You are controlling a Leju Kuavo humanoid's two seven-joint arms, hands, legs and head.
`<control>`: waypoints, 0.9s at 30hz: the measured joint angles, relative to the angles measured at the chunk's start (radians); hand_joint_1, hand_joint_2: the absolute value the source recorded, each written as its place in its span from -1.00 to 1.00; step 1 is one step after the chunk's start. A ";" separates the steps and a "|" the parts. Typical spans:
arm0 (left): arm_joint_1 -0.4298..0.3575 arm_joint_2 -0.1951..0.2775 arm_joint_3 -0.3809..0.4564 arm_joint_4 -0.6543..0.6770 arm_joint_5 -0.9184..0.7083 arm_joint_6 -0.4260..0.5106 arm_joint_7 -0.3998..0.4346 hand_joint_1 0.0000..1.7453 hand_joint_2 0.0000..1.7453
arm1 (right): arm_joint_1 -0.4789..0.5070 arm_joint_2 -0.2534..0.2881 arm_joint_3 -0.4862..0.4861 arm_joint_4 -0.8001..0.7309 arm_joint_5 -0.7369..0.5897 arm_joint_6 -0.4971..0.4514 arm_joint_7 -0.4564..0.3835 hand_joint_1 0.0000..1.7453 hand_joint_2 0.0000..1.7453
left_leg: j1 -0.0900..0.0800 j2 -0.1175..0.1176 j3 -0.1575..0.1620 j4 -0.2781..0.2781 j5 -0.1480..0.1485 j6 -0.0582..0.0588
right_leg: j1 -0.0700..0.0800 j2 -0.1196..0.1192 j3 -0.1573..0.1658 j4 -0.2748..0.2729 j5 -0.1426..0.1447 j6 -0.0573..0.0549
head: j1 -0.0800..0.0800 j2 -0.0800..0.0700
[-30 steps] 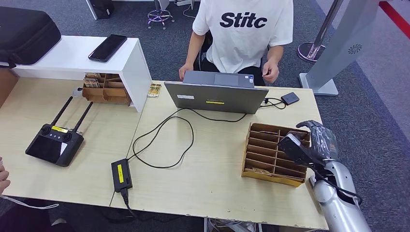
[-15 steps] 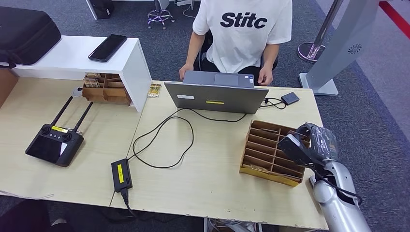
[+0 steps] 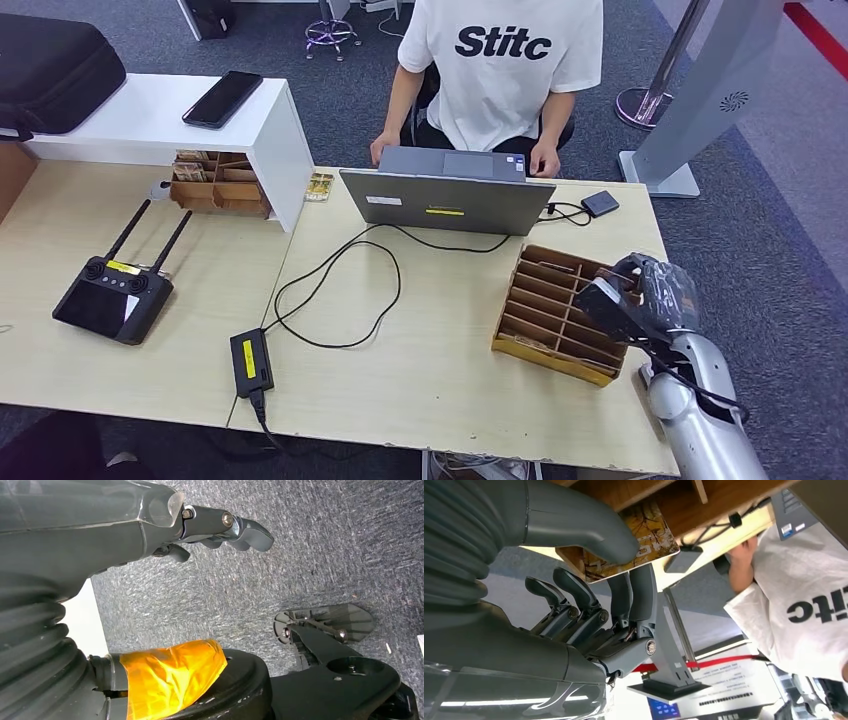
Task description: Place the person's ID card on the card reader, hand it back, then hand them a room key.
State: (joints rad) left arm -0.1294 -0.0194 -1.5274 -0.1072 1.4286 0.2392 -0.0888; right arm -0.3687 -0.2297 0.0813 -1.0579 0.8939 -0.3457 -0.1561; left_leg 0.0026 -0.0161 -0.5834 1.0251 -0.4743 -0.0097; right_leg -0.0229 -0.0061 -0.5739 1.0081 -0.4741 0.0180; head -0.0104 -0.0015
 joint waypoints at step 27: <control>-0.021 -0.002 0.000 0.000 -0.064 -0.008 0.011 -1.00 1.00 | -0.711 0.023 0.227 0.121 0.063 0.241 0.201 0.93 1.00 | 0.000 0.000 0.000 0.000 0.002 -0.003 | 0.000 0.002 -0.002 0.002 0.001 0.000 | 0.000 0.000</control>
State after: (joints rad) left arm -0.1501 -0.0210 -1.5274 -0.1072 1.3642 0.2308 -0.0776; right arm -1.0798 -0.2069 0.3078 -0.9370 0.9567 -0.1043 0.0452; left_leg 0.0026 -0.0160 -0.5837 1.0253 -0.4720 -0.0124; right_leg -0.0228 -0.0044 -0.5756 1.0104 -0.4731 0.0176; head -0.0104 -0.0015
